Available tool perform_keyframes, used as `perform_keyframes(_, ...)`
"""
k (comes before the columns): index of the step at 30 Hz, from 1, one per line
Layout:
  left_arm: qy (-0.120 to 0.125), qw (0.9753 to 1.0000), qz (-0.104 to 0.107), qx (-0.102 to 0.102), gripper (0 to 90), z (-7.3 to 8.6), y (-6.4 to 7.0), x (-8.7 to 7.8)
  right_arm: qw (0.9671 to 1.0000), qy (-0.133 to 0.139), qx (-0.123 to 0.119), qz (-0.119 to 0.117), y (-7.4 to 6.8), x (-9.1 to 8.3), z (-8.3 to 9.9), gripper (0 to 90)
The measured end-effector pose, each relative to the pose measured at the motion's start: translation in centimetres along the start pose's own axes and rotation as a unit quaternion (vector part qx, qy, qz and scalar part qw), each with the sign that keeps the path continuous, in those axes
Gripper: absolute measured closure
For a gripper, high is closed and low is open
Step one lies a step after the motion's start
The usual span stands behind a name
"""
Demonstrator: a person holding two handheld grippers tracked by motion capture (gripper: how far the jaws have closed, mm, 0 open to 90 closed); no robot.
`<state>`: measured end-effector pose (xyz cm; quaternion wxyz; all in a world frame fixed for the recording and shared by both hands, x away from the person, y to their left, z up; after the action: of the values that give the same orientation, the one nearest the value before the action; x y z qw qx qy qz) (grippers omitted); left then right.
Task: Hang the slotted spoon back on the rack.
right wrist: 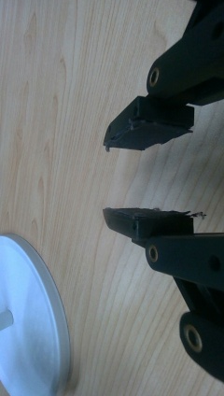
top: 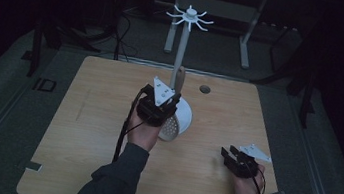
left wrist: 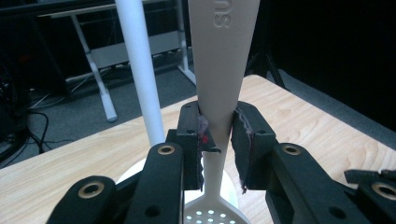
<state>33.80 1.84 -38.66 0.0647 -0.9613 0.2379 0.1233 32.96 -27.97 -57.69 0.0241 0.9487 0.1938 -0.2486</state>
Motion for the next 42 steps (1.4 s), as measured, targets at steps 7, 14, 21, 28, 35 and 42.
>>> perform_keyframes(7,0.014,0.9998,-0.015,0.005,73.8,-1.3,0.0,0.1,1.0000,-0.001,0.001,0.002,0.1,0.0,0.0,59.6)
perform_keyframes(14,0.025,0.9993,-0.028,0.005,73.8,-2.1,0.0,0.1,1.0000,0.001,0.005,0.003,0.1,0.0,0.0,59.2)
perform_keyframes(21,0.036,0.9985,-0.040,0.005,73.8,-2.9,0.0,0.2,1.0000,0.002,0.008,0.004,0.2,-0.1,0.0,58.6)
perform_keyframes(28,0.050,0.9971,-0.057,0.003,73.8,-3.6,0.0,0.4,1.0000,0.003,0.007,0.005,0.1,0.0,0.0,58.8)
perform_keyframes(35,0.056,0.9960,-0.069,0.002,73.8,-4.2,0.0,0.6,0.9999,0.003,0.010,0.005,0.2,-0.1,0.0,58.7)
perform_keyframes(42,0.057,0.9949,-0.083,0.000,73.8,-4.7,-0.3,1.0,0.9999,0.004,0.009,0.005,0.2,-0.1,0.1,58.7)
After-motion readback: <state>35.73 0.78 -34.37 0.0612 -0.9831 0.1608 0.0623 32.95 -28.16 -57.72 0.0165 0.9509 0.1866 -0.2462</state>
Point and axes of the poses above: each handheld gripper's, and its own axes: x roughly forward along the jaws, z roughly out of its underside, y roughly to its right, the point moved 3 cm from there along x, roughly forward along the jaws, and after that the axes turned 5 degrees about y, right-handed, at the moved point
